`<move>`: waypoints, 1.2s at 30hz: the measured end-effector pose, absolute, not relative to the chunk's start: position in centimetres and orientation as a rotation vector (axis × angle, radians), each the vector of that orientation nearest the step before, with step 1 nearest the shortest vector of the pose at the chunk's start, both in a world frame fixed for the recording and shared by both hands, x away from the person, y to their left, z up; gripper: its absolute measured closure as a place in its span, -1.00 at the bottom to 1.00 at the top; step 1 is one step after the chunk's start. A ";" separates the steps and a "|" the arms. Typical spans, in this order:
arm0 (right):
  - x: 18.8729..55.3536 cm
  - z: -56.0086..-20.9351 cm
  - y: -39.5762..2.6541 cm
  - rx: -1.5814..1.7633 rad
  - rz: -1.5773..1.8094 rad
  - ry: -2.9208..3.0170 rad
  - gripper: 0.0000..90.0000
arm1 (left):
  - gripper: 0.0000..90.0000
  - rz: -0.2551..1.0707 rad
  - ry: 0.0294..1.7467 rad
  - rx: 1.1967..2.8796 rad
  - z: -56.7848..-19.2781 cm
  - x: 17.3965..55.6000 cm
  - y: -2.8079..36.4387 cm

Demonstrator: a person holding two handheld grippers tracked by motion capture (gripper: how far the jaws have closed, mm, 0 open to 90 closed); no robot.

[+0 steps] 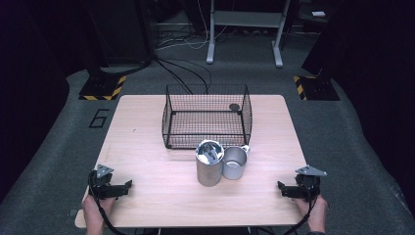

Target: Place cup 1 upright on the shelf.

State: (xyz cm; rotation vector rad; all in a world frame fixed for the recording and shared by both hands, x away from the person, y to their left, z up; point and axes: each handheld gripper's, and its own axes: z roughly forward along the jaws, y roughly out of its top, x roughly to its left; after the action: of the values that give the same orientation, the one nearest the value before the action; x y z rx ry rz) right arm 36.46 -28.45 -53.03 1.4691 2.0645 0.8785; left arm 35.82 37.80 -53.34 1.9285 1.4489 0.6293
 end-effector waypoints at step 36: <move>35.3 -50.3 -27.7 1.473 0.958 2.042 -1.00 | -1.00 0.632 1.458 1.926 -53.3 36.5 38.0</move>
State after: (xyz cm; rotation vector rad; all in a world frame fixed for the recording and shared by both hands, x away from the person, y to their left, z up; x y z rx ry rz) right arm 35.26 -27.68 -50.28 1.4728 2.0421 0.9580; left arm 36.50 37.96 -53.30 1.9264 1.4581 0.6322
